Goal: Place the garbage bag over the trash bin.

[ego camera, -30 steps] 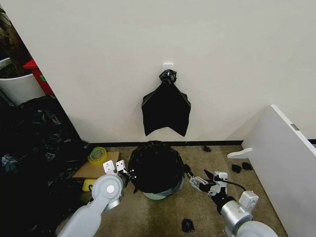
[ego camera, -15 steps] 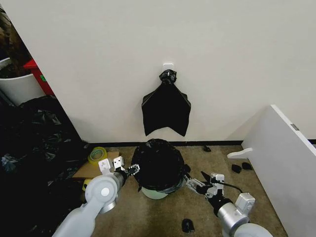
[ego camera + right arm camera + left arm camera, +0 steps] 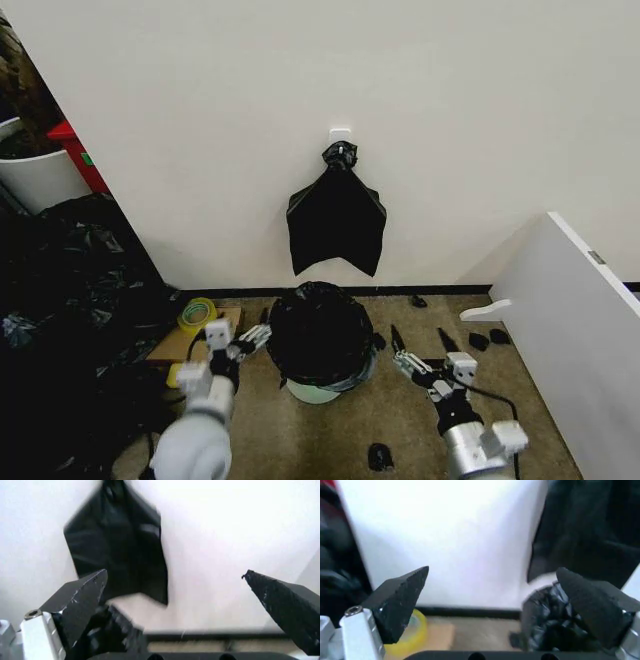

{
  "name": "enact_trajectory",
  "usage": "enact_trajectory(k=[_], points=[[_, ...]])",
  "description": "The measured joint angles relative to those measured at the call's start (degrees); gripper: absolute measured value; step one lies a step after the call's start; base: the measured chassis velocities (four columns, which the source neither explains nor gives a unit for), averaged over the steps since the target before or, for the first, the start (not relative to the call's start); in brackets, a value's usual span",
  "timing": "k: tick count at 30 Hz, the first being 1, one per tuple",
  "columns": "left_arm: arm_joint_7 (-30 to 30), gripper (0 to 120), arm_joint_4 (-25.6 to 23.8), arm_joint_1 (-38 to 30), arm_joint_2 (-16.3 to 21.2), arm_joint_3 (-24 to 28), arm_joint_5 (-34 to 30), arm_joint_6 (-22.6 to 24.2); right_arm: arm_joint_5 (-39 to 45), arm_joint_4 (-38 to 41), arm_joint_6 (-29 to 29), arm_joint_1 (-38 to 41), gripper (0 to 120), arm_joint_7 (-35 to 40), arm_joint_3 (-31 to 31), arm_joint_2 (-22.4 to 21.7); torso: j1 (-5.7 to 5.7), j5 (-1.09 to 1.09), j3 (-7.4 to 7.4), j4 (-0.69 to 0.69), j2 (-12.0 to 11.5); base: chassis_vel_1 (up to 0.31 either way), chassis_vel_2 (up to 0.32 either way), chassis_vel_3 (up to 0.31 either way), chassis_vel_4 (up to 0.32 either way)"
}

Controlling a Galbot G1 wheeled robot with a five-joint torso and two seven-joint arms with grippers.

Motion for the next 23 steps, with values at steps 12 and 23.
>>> enact_trajectory(k=[12, 23], points=[[3.9, 100, -2.0, 13.3, -7.9, -5.2, 14.1, -20.9, -10.3, 2.9, 10.4, -6.2, 100, 5.8, -3.3, 1.7, 0.00, 0.01, 0.00, -0.01, 0.0, 0.000, 0.000, 0.000, 0.000], [3.2, 100, -4.1, 13.7, -9.4, -4.6, 13.8, -17.4, -8.2, 7.8, 4.0, -7.7, 100, 3.3, -3.5, 1.5, 0.01, 0.00, 0.01, -0.01, 0.0, 0.000, 0.000, 0.000, 0.000]])
